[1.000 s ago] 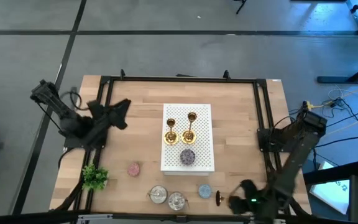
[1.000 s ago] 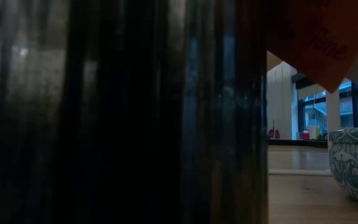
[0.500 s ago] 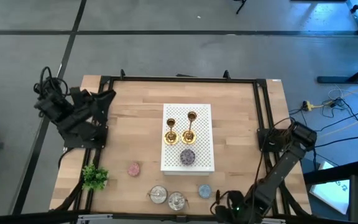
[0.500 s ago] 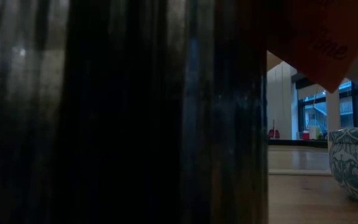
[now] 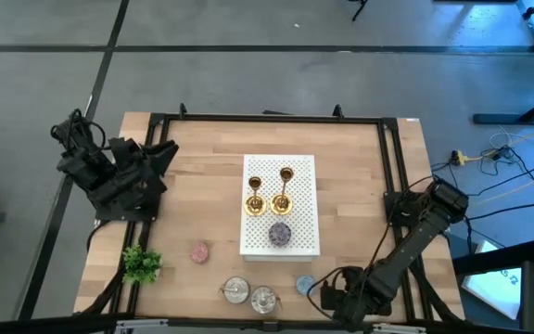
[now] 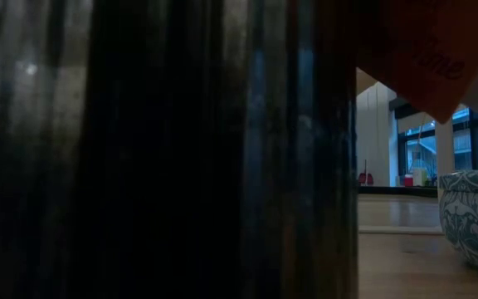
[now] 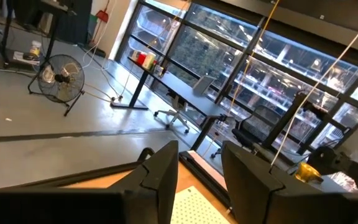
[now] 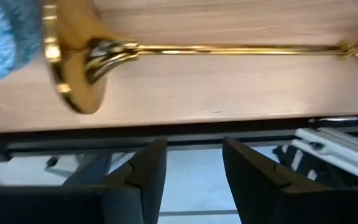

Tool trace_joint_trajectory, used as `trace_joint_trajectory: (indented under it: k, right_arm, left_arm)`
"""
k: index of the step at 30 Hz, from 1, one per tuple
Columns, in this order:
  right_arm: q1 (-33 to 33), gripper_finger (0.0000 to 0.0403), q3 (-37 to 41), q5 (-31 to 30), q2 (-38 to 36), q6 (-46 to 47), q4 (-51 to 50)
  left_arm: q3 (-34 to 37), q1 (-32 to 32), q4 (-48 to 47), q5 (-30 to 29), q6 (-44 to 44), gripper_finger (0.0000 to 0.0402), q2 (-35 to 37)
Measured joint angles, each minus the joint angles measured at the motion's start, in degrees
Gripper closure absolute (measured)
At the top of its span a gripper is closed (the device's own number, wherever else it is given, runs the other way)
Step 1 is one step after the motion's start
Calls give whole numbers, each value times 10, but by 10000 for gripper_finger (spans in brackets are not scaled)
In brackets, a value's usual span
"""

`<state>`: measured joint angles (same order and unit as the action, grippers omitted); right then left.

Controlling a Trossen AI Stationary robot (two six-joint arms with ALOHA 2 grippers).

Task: Pick & Place candle stick holders
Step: Put the gold candle holder on the shelf aligned with the other gold candle holders

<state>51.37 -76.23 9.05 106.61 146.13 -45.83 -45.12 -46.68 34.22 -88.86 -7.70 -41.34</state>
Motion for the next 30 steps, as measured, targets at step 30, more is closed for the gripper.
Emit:
trace_joint_trajectory:
  k: [30]
  right_arm:
    - [-1, 243, 64, -19, 0, -55, 21]
  left_arm:
    - [0, -29, 3, 0, 4, 281, -3]
